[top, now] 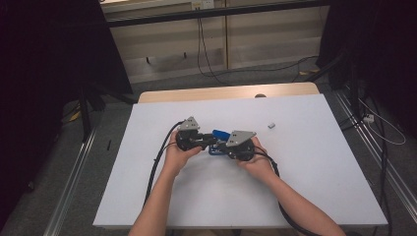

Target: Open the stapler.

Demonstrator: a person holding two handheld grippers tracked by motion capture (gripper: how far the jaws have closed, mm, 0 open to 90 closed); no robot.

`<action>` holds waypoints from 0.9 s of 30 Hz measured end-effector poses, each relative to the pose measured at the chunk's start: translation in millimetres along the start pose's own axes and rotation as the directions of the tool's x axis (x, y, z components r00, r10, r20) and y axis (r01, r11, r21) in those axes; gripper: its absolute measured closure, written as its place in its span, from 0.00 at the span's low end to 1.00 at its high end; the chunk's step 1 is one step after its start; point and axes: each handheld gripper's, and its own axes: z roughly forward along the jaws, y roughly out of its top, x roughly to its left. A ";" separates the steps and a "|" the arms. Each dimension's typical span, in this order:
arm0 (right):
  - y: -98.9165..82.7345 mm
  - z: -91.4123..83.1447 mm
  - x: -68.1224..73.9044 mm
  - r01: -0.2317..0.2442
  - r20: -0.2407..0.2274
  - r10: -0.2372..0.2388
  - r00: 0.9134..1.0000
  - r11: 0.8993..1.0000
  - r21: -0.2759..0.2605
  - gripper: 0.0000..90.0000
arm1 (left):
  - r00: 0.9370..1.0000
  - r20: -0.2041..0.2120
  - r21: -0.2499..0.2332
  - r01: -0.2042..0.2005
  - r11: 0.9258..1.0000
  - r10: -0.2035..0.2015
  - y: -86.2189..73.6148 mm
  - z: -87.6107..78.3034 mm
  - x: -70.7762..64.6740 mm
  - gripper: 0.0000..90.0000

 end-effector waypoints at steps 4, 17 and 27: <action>0.0 -0.1 0.1 0.000 0.001 0.000 1.000 1.000 0.000 1.00 | 1.000 0.003 -0.011 0.001 1.000 -0.001 2.8 -1.7 -0.1 0.81; 0.2 -0.6 -0.3 -0.018 0.001 0.018 1.000 1.000 0.002 1.00 | 1.000 0.021 -0.018 -0.007 1.000 0.008 8.7 -1.4 -1.7 0.86; 0.2 -0.8 -1.2 -0.031 -0.002 0.031 1.000 1.000 0.003 1.00 | 1.000 0.027 -0.010 -0.008 1.000 0.008 12.7 -1.1 -2.6 0.88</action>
